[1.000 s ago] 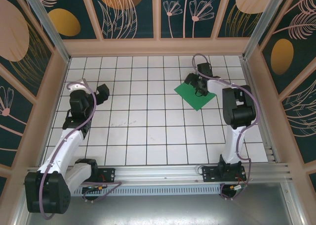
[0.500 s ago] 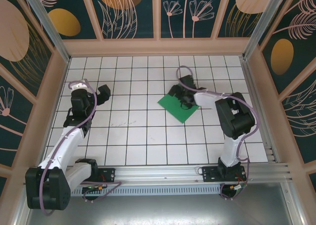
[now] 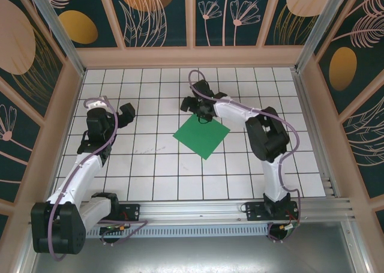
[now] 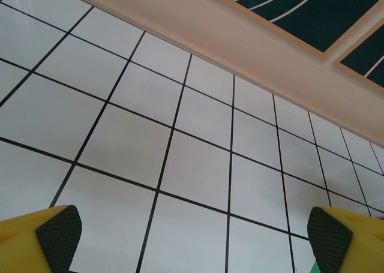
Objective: Fold a paper plane with a square sheet of paper (pick it up from the middle)
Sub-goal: Move the square sheet of paper to the center of the table.
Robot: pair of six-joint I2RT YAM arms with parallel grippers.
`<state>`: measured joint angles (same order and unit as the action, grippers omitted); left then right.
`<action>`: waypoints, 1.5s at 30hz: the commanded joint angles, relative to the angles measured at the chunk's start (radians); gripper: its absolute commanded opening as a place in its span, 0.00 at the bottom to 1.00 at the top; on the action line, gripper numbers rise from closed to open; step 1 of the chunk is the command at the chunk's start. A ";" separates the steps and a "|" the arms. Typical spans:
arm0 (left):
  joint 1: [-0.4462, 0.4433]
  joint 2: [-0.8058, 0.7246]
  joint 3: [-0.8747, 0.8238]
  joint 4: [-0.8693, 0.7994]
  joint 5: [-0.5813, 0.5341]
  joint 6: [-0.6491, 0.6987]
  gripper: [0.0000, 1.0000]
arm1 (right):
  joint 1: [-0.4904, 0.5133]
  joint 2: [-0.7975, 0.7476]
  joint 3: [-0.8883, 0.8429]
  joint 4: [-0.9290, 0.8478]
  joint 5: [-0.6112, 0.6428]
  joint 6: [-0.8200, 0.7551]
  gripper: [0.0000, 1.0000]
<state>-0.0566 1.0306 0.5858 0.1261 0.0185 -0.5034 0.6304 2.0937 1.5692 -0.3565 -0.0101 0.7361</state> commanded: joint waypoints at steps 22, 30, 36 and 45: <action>0.009 0.022 0.029 -0.002 0.034 -0.030 0.98 | -0.137 -0.047 -0.268 -0.140 0.131 -0.010 0.94; 0.008 0.074 0.063 -0.042 0.082 -0.040 0.99 | -0.141 -0.213 -0.292 -0.184 0.187 -0.179 0.99; 0.008 0.107 0.081 -0.058 0.117 -0.038 0.99 | -0.068 -0.312 -0.364 -0.274 0.137 -0.465 0.99; 0.008 0.127 0.082 -0.051 0.125 -0.035 0.98 | -0.047 -0.363 -0.513 -0.312 0.098 -0.471 0.97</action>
<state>-0.0566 1.1477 0.6353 0.0895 0.1276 -0.5297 0.5865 1.7248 1.0763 -0.6147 0.1036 0.2962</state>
